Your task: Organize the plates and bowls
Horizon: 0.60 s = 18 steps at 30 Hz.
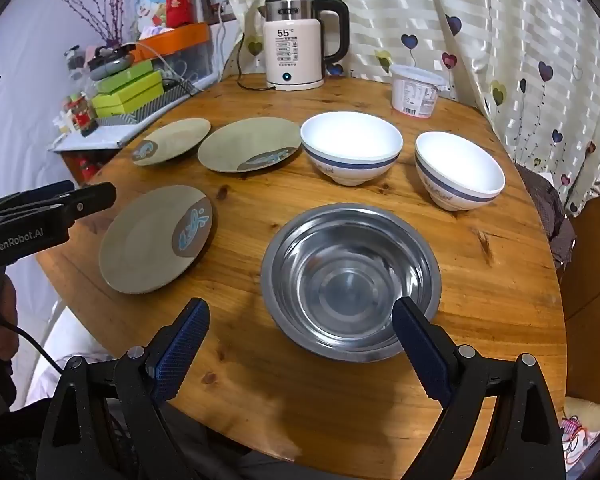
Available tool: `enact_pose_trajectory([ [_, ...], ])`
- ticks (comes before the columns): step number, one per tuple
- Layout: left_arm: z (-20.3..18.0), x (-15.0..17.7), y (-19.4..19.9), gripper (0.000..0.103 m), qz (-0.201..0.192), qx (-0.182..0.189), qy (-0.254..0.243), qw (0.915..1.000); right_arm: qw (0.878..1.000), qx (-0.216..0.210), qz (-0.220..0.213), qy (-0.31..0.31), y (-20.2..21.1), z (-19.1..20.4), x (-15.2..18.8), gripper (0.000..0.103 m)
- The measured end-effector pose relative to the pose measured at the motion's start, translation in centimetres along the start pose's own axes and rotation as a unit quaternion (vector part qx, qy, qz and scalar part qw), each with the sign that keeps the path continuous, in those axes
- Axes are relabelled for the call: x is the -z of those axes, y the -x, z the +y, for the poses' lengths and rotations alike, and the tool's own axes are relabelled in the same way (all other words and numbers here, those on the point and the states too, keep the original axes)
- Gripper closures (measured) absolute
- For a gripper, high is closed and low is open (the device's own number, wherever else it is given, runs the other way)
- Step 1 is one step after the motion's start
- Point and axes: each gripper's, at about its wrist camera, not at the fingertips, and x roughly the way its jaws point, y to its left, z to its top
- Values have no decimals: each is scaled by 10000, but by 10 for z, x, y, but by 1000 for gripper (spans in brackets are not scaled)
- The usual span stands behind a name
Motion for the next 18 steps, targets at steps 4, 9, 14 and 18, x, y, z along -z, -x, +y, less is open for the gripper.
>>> enact_pose_trajectory([
  [4, -1, 0, 1, 22, -32, -34, -14, 10000, 10000, -14, -32, -19, 0, 0, 0, 10],
  [9, 1, 6, -1, 22, -10, -52, -31, 10000, 10000, -17, -85, -19, -1, 0, -2, 10],
  [14, 5, 4, -2, 22, 60, -25, -36, 10000, 9999, -29, -139, -14, 4, 0, -2, 10],
  [18, 4, 6, -1, 22, 26, -53, -87, 9999, 9999, -48, -155, -20, 5, 1, -1, 10],
])
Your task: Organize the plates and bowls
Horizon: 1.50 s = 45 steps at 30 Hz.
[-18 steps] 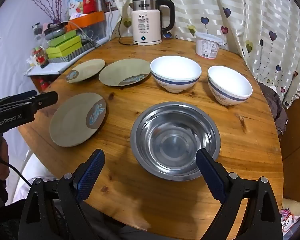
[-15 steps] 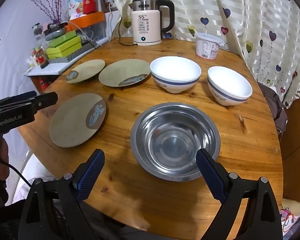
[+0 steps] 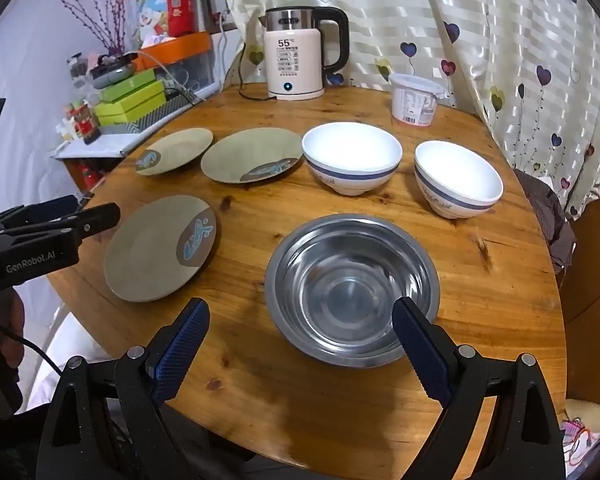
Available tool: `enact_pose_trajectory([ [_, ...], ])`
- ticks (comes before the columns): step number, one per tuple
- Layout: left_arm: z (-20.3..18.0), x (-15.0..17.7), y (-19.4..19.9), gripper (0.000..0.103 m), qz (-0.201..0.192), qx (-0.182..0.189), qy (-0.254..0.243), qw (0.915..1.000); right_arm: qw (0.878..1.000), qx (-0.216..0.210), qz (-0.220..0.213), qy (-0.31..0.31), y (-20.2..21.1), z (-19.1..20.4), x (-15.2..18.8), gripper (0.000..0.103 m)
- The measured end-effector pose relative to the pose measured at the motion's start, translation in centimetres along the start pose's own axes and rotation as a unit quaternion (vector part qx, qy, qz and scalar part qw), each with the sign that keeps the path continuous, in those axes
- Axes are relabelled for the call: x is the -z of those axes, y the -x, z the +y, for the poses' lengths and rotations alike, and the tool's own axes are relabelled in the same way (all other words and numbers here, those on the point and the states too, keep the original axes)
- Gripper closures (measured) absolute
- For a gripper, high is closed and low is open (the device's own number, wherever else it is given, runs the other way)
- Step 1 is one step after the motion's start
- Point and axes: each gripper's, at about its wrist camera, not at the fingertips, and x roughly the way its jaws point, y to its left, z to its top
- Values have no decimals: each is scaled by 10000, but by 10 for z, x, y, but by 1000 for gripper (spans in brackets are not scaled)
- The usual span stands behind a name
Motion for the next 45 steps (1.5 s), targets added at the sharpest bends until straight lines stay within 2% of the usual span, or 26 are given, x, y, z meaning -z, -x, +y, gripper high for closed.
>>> enact_pose_trajectory([
  [16, 10, 6, -6, 22, -9, 139, 141, 9998, 10000, -74, -15, -38, 1, 0, -1, 10],
  [45, 10, 10, -10, 22, 17, 163, 83, 9998, 10000, -95, -6, -26, -1, 1, -2, 10],
])
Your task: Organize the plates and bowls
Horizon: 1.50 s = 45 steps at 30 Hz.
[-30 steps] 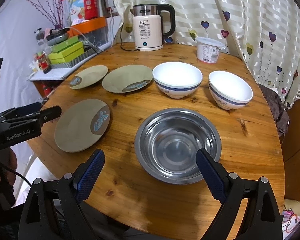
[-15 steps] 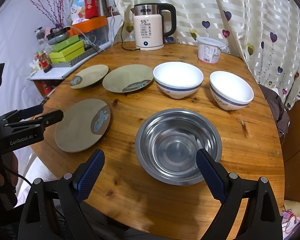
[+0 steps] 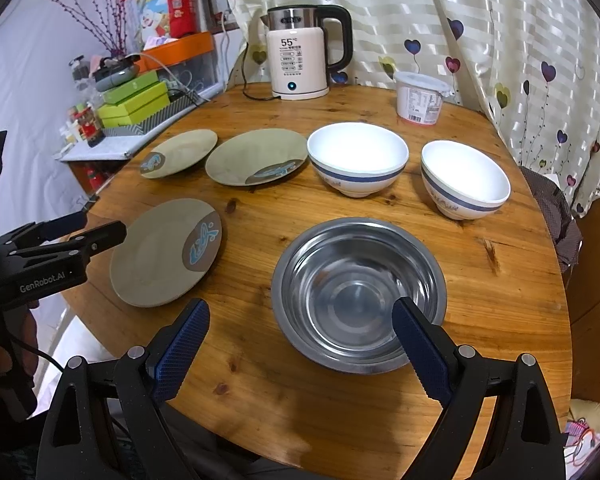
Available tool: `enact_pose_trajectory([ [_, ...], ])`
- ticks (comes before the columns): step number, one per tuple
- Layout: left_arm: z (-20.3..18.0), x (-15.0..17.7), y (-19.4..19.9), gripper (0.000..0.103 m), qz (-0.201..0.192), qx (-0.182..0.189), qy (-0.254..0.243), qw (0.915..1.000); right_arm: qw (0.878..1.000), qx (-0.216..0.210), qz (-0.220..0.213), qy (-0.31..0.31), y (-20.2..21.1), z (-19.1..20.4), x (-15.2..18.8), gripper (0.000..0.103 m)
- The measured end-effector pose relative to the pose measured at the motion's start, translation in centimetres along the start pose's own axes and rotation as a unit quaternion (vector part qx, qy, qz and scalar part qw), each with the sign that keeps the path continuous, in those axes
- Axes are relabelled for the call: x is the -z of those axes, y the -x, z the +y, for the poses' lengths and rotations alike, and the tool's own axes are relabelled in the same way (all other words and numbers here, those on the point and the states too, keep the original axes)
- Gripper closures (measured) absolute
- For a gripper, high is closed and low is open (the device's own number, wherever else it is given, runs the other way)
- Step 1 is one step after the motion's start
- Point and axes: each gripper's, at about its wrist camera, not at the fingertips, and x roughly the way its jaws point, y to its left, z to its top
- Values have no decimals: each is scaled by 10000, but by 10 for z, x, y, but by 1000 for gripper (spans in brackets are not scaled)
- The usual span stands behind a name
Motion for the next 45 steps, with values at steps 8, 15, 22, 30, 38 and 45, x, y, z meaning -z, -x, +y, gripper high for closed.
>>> enact_pose_trajectory([
  [8, 1, 1, -2, 22, 2, 23, -2, 10000, 10000, 12, 21, -29, -1, -1, -1, 10],
  [15, 2, 1, -1, 22, -38, 28, 20, 10000, 10000, 36, 37, -77, -4, -3, -1, 10],
  [22, 3, 0, -1, 22, -15, 118, 52, 9999, 9999, 58, 36, -116, -3, -4, -2, 10],
  [30, 5, 1, -2, 22, -17, 250, 80, 9997, 9998, 67, 69, -163, -4, -6, -4, 12],
  [38, 9, 1, -4, 22, 37, 419, 208, 9989, 9997, 45, 117, -227, -6, -8, -4, 21],
  [45, 7, 1, -6, 22, 45, 404, 173, 9990, 9996, 37, 127, -244, -7, -8, -5, 21],
])
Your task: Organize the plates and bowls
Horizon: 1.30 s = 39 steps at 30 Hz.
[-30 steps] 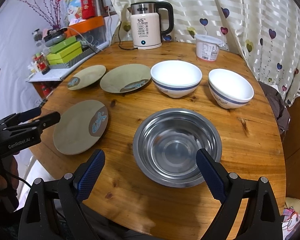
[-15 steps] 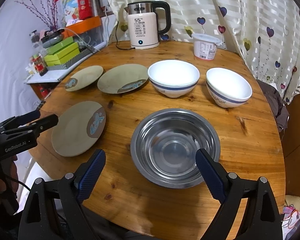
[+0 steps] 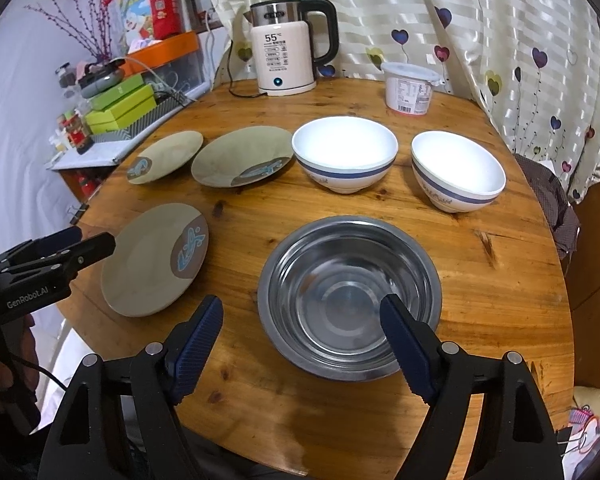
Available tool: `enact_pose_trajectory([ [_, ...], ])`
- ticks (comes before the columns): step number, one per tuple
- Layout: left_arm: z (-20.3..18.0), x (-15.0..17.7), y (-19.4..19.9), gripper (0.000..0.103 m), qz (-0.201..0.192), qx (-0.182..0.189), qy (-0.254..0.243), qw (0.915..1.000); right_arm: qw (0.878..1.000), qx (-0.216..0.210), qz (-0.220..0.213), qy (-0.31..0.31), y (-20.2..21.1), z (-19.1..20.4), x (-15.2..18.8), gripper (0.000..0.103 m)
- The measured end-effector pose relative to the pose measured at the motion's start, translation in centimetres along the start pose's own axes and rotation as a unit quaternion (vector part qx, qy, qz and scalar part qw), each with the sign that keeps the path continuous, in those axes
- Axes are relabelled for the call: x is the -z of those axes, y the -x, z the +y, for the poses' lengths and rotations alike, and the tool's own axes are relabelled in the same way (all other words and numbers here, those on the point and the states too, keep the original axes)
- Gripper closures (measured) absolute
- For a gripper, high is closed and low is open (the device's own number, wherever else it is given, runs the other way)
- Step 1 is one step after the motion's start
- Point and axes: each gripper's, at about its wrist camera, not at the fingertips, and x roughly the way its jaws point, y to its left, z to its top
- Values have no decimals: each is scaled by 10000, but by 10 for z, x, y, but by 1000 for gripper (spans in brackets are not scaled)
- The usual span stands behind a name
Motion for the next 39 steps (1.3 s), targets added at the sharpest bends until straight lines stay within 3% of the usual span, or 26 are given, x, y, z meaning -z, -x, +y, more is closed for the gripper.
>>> enact_pose_trajectory([
  [23, 20, -8, -3, 22, -65, -94, 190, 9998, 9997, -243, 82, 37, -9, 10, -18, 26],
  [39, 39, -11, -4, 22, -121, -202, 335, 9992, 9974, -675, 87, 247, -21, 32, -36, 26],
])
